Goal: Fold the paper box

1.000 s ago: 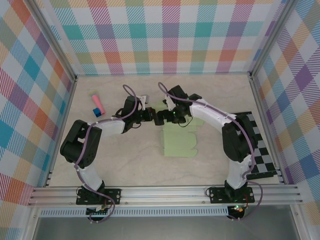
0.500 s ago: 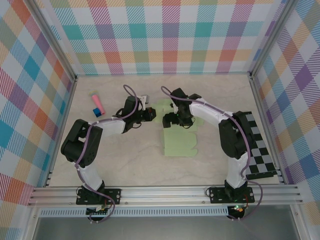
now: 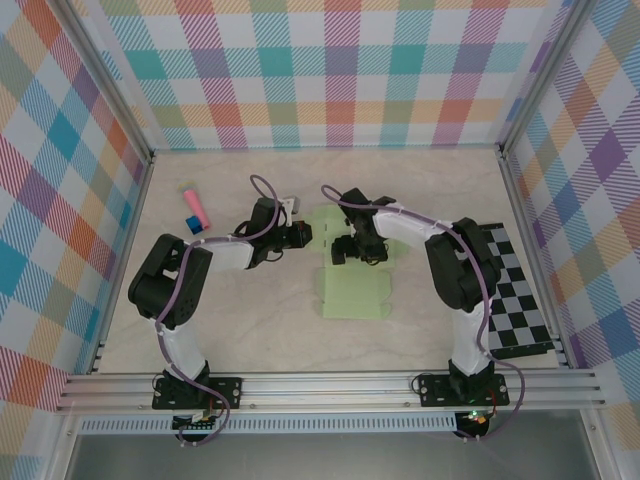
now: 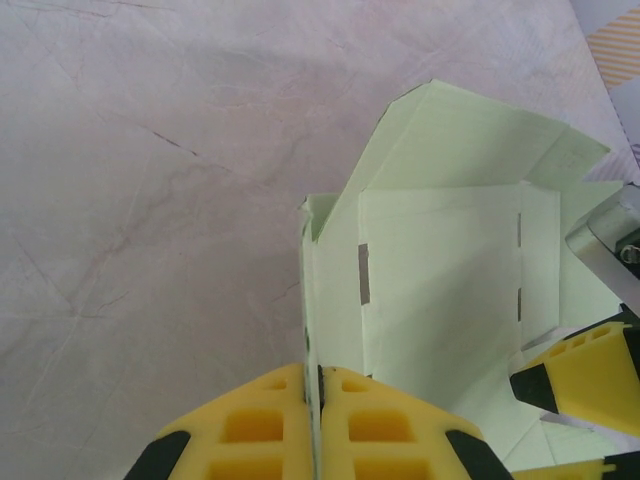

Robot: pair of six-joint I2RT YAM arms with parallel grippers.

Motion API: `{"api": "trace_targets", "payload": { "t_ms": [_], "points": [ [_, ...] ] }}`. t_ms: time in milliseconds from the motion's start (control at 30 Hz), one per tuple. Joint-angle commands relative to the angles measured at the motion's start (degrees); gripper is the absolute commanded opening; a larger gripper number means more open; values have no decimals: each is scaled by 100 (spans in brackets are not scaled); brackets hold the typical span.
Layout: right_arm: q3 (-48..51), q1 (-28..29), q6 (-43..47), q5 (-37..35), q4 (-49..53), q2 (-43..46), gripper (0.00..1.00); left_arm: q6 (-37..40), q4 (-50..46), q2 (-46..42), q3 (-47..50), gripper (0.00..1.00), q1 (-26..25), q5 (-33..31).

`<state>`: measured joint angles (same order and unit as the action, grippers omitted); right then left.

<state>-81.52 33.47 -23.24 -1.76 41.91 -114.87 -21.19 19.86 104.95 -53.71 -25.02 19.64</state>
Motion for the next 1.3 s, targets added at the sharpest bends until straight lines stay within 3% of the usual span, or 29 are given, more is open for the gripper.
{"api": "trace_targets", "payload": {
  "t_ms": [0,167,433,500,600,667,800,933,1267],
  "points": [
    [39,-8,-230,-428,52,-164,89,70,246,52,78,0,-64,49],
    [67,35,-294,-674,36,-122,91,101,253,43,113,0,-60,49],
    [-231,-158,-356,-138,57,1110,95,268,202,86,67,0,-65,-19],
    [-448,-319,-855,377,85,1259,96,286,305,105,69,0,-65,-26],
    [-515,-424,-2565,1175,-319,1437,99,282,480,87,126,0,-61,-64],
    [-871,-488,-3503,1138,-146,1300,97,314,556,79,140,0,-62,-31],
    [-2321,-515,-3939,693,876,454,96,340,994,53,314,0,-73,-6],
    [-3144,-509,-3825,910,1136,-258,92,506,1010,26,287,0,-111,56],
    [-4224,-258,-3301,587,1780,-1276,89,673,967,-80,334,0,-151,-64]
  ]
}}
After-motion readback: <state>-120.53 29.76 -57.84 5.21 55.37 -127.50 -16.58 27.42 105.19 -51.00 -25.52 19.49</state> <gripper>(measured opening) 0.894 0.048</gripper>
